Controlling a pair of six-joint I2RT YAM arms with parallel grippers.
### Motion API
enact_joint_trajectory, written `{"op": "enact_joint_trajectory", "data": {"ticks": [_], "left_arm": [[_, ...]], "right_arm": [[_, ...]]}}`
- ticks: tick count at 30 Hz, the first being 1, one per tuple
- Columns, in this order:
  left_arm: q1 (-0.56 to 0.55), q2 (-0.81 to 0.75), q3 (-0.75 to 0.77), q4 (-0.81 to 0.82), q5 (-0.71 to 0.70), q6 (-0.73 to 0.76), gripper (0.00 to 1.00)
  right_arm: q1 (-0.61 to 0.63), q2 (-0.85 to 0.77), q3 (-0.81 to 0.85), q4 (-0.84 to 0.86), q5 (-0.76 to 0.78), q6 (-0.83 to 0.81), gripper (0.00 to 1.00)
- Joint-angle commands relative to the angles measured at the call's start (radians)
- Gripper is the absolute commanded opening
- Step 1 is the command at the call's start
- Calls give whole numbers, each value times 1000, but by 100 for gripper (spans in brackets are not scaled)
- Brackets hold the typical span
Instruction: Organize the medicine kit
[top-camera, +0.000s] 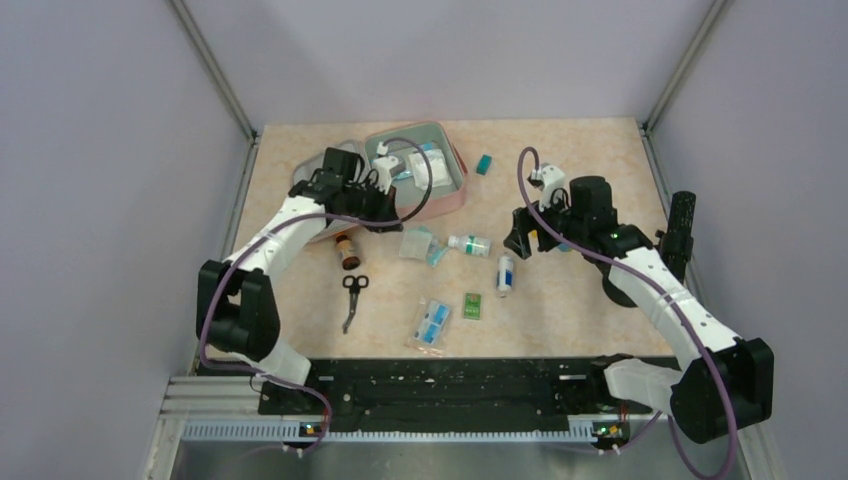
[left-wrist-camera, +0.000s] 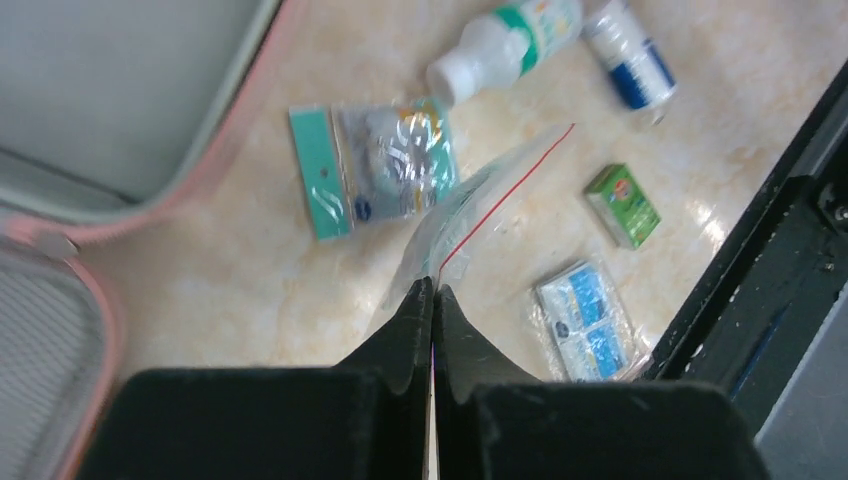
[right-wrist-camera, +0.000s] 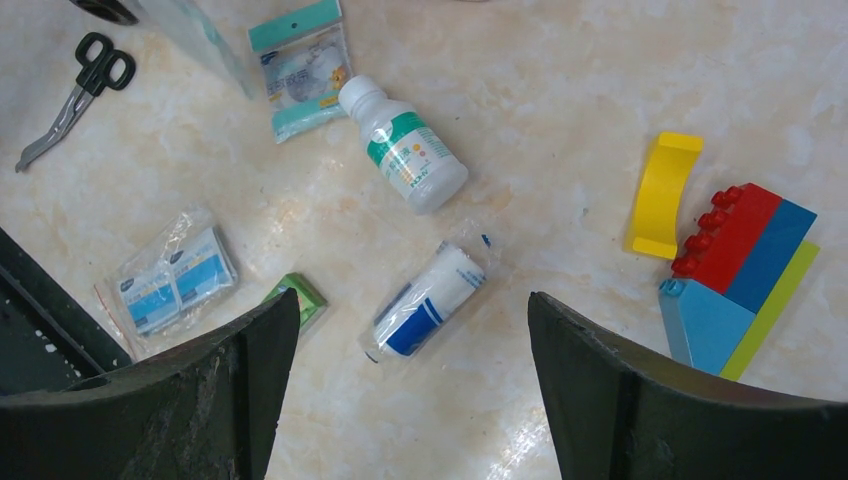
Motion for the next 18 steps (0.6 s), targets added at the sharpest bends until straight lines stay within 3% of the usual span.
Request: {"op": "enact_joint_trajectory", "data": {"ticks": [1,12,18], "left_arm": [[-4,-45,152,-31,65,53,0],[21,175,465,109,-171,-52,0],[30,357,643,86,-218,24,0]], "right_arm": [[-6,-2,-5,33,-2,-4,83],[-6,-11,-24,34,-8,-3,83],[-7,-41,-58,12,6,-18,83]]}}
